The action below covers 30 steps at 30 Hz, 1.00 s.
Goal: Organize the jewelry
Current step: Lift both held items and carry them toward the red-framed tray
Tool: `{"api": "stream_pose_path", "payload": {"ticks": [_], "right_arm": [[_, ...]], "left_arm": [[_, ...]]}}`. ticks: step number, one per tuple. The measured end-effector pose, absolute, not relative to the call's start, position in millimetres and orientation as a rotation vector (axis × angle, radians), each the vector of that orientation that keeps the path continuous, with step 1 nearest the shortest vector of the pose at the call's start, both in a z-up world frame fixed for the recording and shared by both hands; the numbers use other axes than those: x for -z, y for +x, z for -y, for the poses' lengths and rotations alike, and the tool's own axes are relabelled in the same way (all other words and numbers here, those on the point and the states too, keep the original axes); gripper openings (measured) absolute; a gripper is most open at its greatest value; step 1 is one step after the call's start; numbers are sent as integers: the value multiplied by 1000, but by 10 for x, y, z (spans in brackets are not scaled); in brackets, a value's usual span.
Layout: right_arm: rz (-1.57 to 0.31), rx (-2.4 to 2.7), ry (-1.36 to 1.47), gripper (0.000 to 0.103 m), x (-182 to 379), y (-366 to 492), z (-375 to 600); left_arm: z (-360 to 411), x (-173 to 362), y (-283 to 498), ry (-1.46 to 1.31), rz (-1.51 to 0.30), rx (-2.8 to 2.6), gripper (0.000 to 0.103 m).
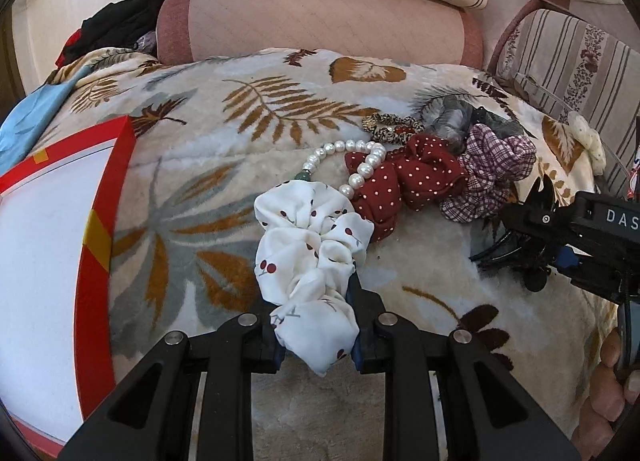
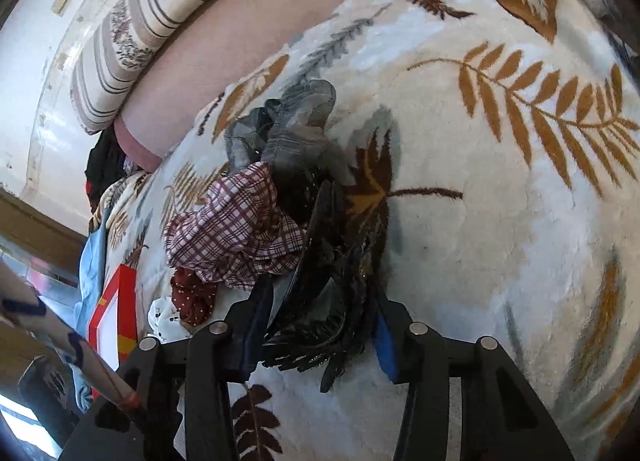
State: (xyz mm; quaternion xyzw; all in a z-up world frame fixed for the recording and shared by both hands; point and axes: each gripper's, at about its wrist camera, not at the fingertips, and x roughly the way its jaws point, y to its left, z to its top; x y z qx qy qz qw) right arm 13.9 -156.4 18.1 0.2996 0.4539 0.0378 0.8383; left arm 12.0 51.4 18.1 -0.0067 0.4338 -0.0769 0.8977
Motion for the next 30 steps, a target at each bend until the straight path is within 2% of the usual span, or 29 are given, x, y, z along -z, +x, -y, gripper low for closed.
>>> {"api": "stream_pose_path", "payload": {"ticks": [2,15,30], "right_arm": [[-943,-94,630,44,-229,96,1554],[-852,-230,529,43,-625,-367,1246],[-835,-316,420,43,-870,-603,883]], "left_arm": [[-535,-203,107,-33,-890,166,22],[-648,-540,-274,-78,-769,168,22],[-891,-731,-690,-113,-756,126,22]]}}
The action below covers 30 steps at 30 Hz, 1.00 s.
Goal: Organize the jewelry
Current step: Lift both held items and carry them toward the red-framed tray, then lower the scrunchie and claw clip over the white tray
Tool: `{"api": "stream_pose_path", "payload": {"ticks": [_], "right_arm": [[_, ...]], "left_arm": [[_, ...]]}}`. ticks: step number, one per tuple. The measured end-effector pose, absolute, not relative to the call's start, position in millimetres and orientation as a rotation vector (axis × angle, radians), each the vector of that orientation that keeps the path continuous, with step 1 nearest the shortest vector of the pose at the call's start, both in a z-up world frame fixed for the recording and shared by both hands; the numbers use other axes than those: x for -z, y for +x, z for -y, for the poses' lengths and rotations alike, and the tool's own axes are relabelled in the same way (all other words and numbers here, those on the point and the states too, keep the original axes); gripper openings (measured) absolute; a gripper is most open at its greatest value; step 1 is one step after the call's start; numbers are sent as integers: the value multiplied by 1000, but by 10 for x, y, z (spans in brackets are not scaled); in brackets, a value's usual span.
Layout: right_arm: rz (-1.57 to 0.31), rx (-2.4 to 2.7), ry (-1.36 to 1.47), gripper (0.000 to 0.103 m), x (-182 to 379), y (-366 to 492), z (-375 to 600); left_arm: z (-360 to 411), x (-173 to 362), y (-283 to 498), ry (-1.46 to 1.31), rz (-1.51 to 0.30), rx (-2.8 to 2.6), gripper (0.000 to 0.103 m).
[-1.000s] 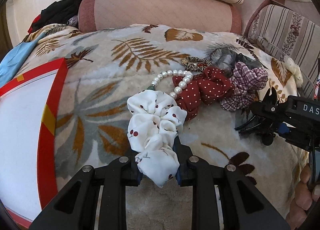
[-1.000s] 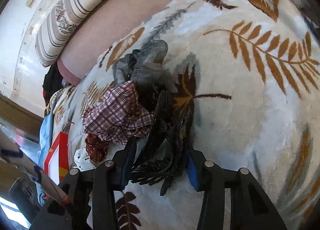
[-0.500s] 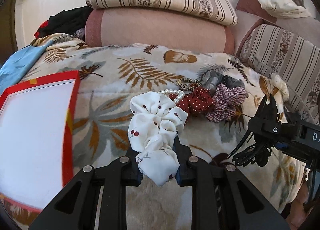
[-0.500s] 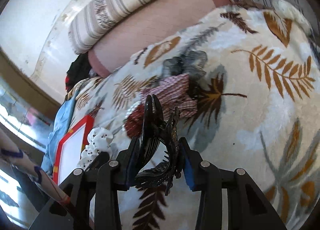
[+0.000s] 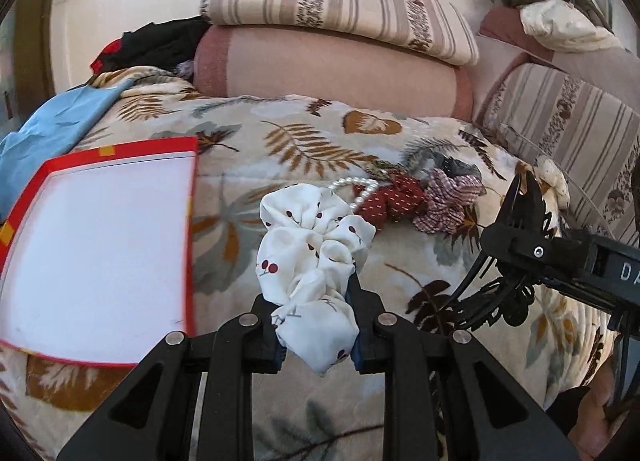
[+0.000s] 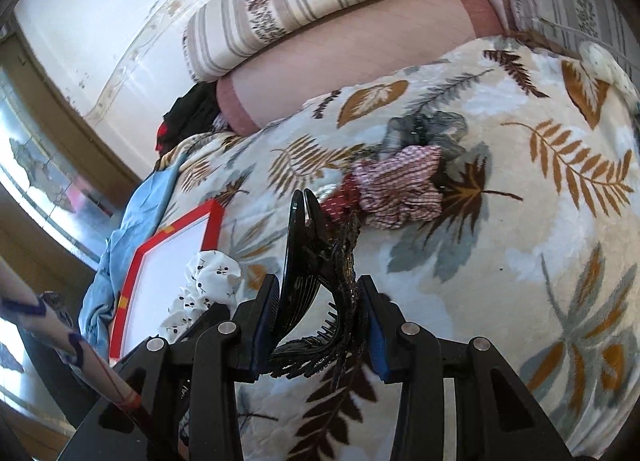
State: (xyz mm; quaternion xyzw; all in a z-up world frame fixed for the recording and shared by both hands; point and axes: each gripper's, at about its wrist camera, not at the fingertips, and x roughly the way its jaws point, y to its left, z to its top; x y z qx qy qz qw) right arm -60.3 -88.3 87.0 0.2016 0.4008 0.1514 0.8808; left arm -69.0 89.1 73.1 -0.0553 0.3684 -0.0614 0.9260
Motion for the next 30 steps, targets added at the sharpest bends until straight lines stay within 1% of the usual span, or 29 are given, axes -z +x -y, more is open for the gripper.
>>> {"api": "stream_pose_path", "payload": {"ticks": [16,30], "right_arm": [[-833,-440,286,43,-1164,-594,162],[-841,-526,184,43,-1349,-435,-517]], "left_arm": [[-1655,-1042,-912,-223,-699,-32,22],[-2135,-1072,-900,-303,-691,-106,23]]}}
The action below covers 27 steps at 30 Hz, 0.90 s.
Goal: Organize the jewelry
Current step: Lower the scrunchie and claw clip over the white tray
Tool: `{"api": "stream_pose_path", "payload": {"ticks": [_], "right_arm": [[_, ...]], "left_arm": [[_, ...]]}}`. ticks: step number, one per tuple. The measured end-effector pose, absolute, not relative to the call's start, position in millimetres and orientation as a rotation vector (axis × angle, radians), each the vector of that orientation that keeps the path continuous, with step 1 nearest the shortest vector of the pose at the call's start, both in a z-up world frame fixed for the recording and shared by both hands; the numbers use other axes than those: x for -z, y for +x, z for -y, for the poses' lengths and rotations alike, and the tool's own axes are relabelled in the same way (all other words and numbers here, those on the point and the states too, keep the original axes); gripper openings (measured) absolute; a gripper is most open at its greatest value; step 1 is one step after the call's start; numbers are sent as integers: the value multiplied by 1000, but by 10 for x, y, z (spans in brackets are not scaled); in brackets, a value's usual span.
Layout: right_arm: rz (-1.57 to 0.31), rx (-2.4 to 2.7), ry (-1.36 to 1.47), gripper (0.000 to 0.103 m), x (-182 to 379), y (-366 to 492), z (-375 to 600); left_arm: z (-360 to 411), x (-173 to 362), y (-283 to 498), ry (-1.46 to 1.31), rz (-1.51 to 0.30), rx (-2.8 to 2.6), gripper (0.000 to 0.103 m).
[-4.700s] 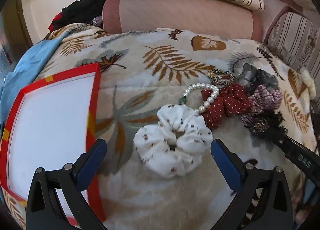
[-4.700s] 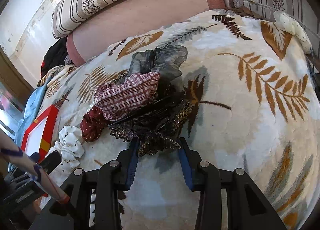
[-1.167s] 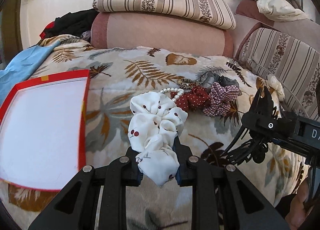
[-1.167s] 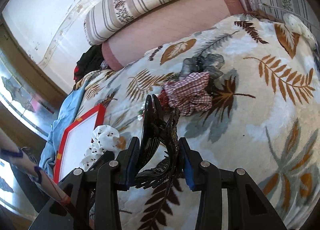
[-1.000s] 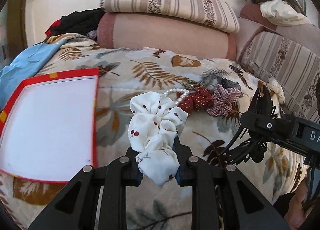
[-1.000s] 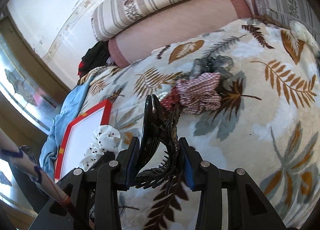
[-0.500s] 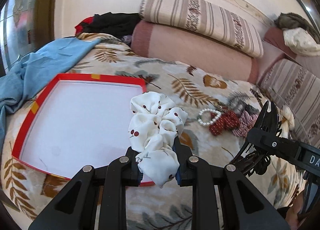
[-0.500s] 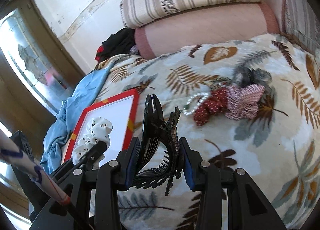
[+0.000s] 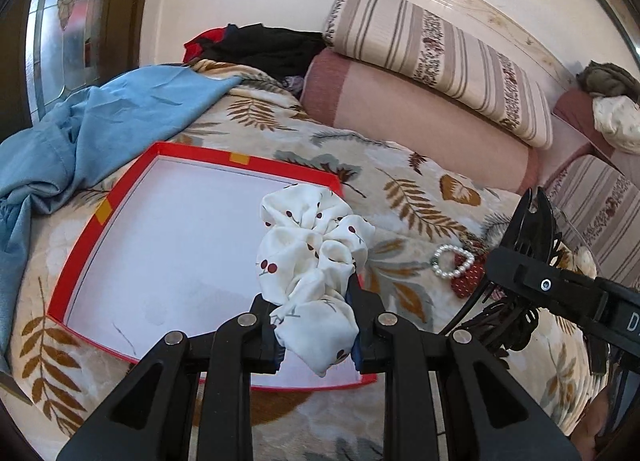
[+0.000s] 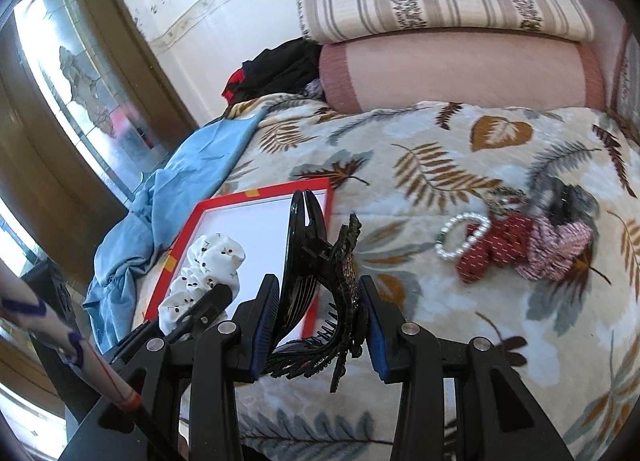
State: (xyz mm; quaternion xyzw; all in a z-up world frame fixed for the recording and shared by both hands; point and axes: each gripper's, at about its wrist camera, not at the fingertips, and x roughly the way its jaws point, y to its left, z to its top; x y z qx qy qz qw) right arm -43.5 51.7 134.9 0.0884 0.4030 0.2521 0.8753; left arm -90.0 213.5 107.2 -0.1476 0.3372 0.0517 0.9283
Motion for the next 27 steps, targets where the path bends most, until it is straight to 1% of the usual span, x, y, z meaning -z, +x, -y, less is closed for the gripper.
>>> {"api": "stream_pose_path", "payload": {"ticks": [17,27], "right_arm": [[-911,-592,74,43,-1314,63,-1389],[-1013,-592,43,43,-1102,586,-1821]], "left_arm": [[-2861,-977,-559,-357,-728,-195,23],[-3295,-834,-44,-368,-833,-202,23]]}}
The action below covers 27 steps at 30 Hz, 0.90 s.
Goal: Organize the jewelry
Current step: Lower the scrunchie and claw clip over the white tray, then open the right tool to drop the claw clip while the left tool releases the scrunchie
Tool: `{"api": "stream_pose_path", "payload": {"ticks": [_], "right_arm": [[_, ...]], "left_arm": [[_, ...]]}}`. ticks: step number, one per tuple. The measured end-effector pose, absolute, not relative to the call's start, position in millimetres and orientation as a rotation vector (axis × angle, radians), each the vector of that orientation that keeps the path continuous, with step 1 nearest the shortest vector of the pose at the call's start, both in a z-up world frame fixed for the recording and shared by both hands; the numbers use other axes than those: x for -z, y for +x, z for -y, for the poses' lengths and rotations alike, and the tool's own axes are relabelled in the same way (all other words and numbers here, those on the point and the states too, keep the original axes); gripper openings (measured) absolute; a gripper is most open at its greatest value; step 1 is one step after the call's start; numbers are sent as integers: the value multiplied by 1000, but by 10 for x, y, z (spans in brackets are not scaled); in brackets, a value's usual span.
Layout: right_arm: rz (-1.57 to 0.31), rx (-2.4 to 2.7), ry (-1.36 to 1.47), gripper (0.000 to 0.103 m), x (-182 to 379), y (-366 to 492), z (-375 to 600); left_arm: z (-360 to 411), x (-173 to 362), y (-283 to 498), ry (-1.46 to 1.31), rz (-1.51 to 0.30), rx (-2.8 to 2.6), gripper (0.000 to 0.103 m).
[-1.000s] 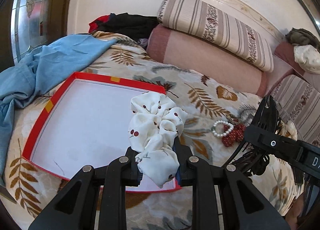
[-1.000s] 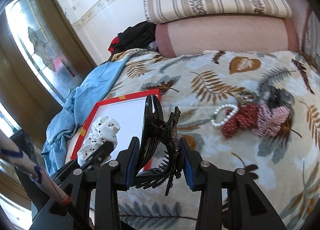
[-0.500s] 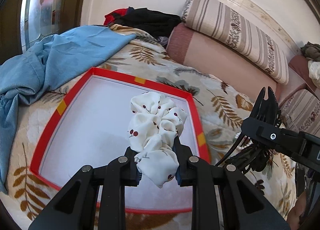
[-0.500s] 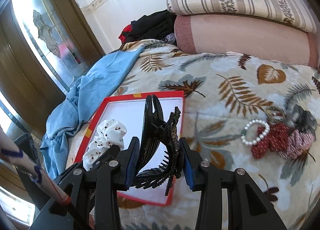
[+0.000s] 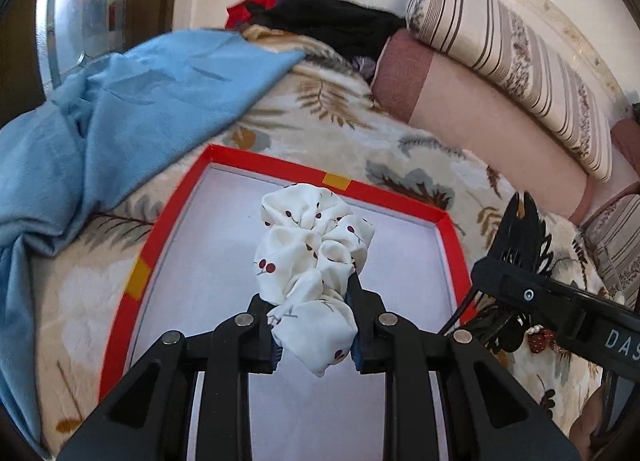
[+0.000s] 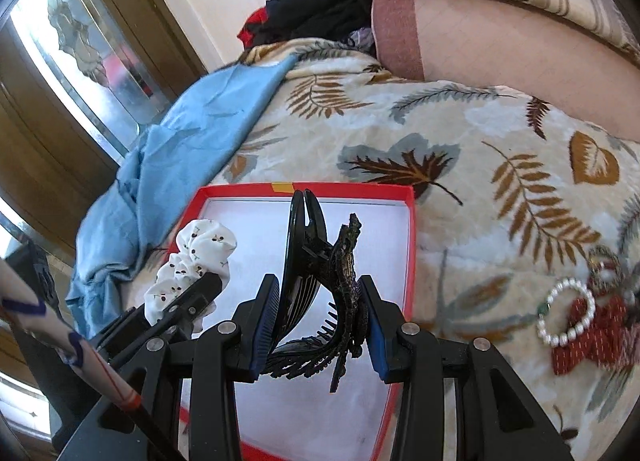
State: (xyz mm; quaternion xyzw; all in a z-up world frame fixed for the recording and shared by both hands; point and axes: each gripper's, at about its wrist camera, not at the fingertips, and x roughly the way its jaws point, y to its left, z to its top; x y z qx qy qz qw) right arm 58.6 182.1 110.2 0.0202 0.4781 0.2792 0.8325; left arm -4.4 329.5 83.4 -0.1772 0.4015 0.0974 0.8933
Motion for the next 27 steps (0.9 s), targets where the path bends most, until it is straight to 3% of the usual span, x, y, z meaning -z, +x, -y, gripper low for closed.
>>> {"api": "stream_pose_path", "payload": {"ticks": [11,27], "right_arm": [[-1115,-536,10,44,-794,1060,-2105],[-1165,-460,37,45,-537,1394,-2105]], "left_arm": [[-3409,-475,551,-441,-983,-151,23],[-3622,-448,597,-528,-931,-160,33]]}}
